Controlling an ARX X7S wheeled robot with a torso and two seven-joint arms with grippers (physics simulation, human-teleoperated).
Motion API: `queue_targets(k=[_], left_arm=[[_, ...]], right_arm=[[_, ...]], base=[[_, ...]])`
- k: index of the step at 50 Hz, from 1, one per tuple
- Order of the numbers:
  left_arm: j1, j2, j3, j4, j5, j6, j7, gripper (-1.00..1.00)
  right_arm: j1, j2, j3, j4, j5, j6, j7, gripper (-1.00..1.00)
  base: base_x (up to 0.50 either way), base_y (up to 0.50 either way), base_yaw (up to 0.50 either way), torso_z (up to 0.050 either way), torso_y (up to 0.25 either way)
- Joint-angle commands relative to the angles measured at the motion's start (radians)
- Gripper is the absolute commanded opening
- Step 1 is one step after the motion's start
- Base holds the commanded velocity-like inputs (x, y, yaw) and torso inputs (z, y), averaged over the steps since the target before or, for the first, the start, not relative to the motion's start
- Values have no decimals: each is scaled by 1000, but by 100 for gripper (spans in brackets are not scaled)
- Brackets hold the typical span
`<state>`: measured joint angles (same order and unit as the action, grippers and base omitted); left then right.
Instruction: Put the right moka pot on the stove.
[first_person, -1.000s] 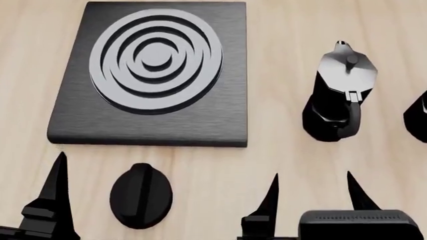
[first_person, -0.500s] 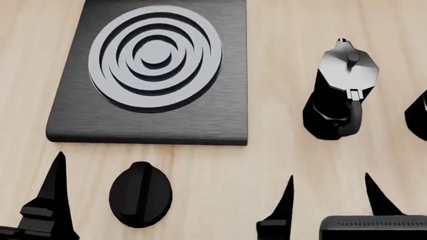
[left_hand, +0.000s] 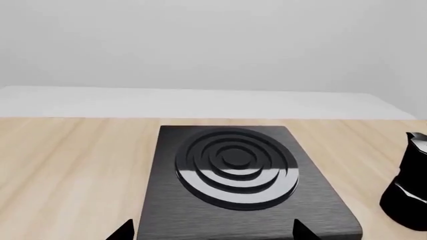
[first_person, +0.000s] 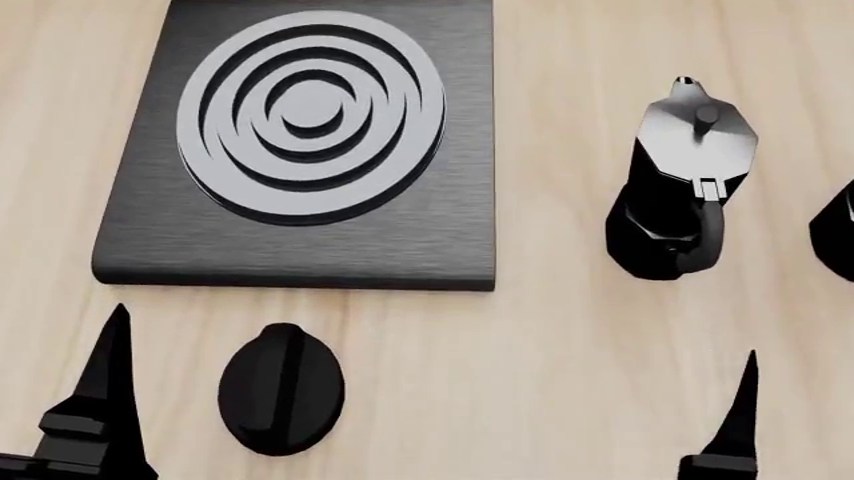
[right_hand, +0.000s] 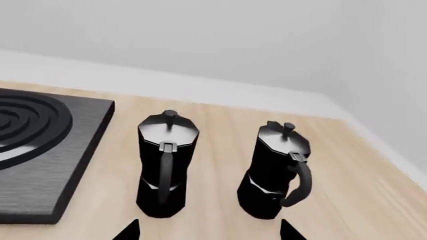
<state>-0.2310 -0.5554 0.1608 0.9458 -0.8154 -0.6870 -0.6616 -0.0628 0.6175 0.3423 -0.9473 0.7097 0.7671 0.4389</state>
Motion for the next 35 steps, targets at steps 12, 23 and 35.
queue_targets(k=[12,23,35], left_arm=[[1,-8,12,0,-1,11,-6,100],[-4,-11,15,-5,-4,16,-10,100],[-10,-15,13,-6,-20,16,-19,100]], right_arm=[[-83,41,338,30,181,-46,-64,100],[-115,18,402,87,178,-87,-102,100],[-56,89,444,149,324,-45,-75,100]], base=[[0,0,0,0,0],[0,0,0,0,0],[0,0,0,0,0]])
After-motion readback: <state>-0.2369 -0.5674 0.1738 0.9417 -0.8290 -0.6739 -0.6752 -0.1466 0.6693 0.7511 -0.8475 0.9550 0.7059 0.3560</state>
